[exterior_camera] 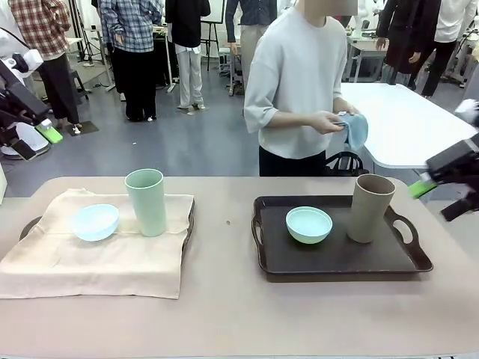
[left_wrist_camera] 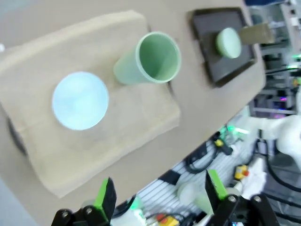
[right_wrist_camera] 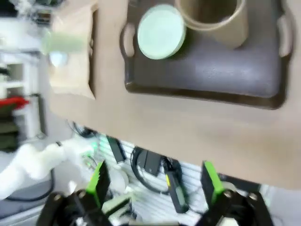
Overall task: Set up a tray with a mat and arrange the tableware.
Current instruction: Pick up the Picnic Bowl and Reusable plastic cup from the Handle tray in front of the human's position and hold them in the air.
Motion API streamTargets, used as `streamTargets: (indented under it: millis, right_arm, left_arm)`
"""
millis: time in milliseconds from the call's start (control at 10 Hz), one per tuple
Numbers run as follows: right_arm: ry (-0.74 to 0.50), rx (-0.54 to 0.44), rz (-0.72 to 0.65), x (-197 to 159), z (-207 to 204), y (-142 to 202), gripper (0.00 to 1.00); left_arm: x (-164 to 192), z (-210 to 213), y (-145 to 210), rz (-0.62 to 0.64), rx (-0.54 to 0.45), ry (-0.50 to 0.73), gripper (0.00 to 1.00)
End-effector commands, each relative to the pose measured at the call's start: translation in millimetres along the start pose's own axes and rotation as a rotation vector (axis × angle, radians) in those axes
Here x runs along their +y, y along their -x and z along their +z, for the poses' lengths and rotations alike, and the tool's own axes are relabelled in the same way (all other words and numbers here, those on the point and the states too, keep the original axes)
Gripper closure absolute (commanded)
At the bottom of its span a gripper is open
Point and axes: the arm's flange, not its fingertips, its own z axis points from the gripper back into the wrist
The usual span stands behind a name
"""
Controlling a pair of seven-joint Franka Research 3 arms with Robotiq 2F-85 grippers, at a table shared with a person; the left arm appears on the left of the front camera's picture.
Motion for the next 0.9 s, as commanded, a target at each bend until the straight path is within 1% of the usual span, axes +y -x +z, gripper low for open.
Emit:
streamTargets:
  millis: [0, 100, 200, 400, 500, 600, 700, 800]
  right_arm:
    - [-0.095, -0.078, 0.021, -31.3, -3.3, 14.1, 0.00]
    - [0.000, 0.000, 0.000, 0.0, 0.0, 0.0, 0.00]
    - [0.000, 0.000, 0.000, 0.0, 0.0, 0.0, 0.00]
    - [0.000, 0.000, 0.000, 0.0, 0.0, 0.0, 0.00]
    - [0.002, -0.020, 0.016, -7.3, 7.4, 0.1, 0.00]
    - [-0.078, -0.053, -0.017, -34.4, 31.0, -11.0, 0.00]
    - [-0.134, -0.084, -0.072, -66.8, 55.5, -19.5, 0.00]
    - [-0.171, -0.119, -0.094, -87.5, 72.8, -28.1, 0.00]
  left_arm:
    - [8.2, -0.9, 13.2, -0.037, -0.021, 0.157, 0.00]
    - [-0.4, -8.4, 21.0, -0.109, -0.035, -0.016, 0.00]
    - [2.6, 1.5, 3.2, -0.013, -0.017, 0.067, 0.00]
    - [2.6, 1.5, 3.2, -0.013, -0.017, 0.067, 0.00]
    - [3.7, 0.5, 8.2, -0.040, -0.019, 0.064, 0.00]
    - [16.2, 12.6, 17.4, 0.064, -0.049, 0.141, 0.00]
    - [41.2, 19.0, 30.1, 0.136, -0.089, 0.201, 0.00]
    - [68.1, 23.7, 35.8, 0.238, -0.110, 0.302, 0.00]
